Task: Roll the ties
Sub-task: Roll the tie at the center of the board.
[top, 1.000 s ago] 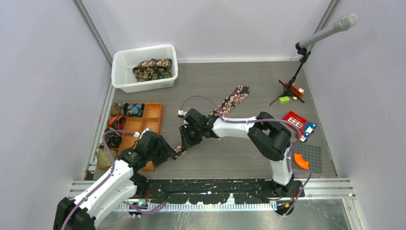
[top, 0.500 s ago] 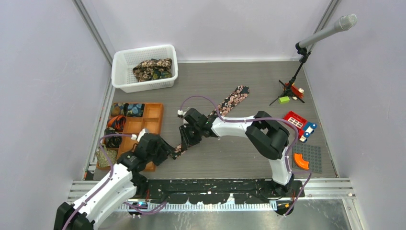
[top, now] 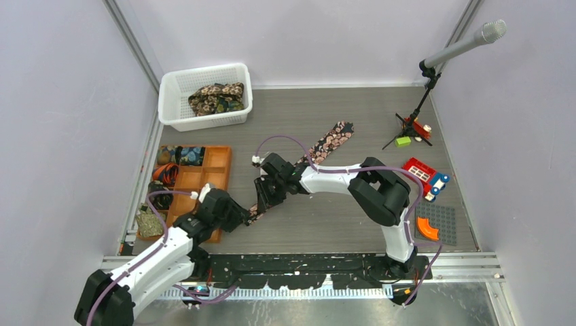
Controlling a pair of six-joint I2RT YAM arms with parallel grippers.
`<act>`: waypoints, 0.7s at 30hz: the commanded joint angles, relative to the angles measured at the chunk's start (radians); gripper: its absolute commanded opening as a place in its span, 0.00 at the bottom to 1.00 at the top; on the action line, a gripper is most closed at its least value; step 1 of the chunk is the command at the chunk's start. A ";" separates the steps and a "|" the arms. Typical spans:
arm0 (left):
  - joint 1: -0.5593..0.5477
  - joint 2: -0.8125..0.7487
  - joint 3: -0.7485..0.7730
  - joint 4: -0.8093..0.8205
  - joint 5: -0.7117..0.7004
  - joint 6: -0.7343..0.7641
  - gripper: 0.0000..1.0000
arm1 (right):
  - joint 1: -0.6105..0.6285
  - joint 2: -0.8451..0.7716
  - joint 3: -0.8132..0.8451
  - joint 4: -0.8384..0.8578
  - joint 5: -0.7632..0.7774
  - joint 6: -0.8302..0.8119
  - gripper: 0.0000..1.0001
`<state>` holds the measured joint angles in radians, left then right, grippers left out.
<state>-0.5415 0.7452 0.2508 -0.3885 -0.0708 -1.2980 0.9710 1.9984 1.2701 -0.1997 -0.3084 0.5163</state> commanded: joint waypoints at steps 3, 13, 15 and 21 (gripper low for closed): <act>-0.023 0.037 -0.031 0.059 -0.057 -0.027 0.27 | -0.005 0.007 0.009 0.022 0.002 -0.015 0.30; -0.037 0.067 0.032 -0.047 -0.063 -0.009 0.00 | -0.003 -0.059 0.080 -0.022 -0.015 0.005 0.35; -0.036 0.054 0.059 -0.091 -0.064 0.002 0.00 | -0.004 -0.085 0.107 -0.045 -0.005 0.005 0.38; -0.036 0.020 0.158 -0.253 -0.080 0.029 0.00 | -0.003 -0.125 0.141 -0.079 0.015 0.021 0.37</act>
<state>-0.5743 0.7910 0.3271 -0.5011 -0.1135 -1.3018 0.9710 1.9602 1.3632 -0.2668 -0.3065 0.5255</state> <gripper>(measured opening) 0.055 0.376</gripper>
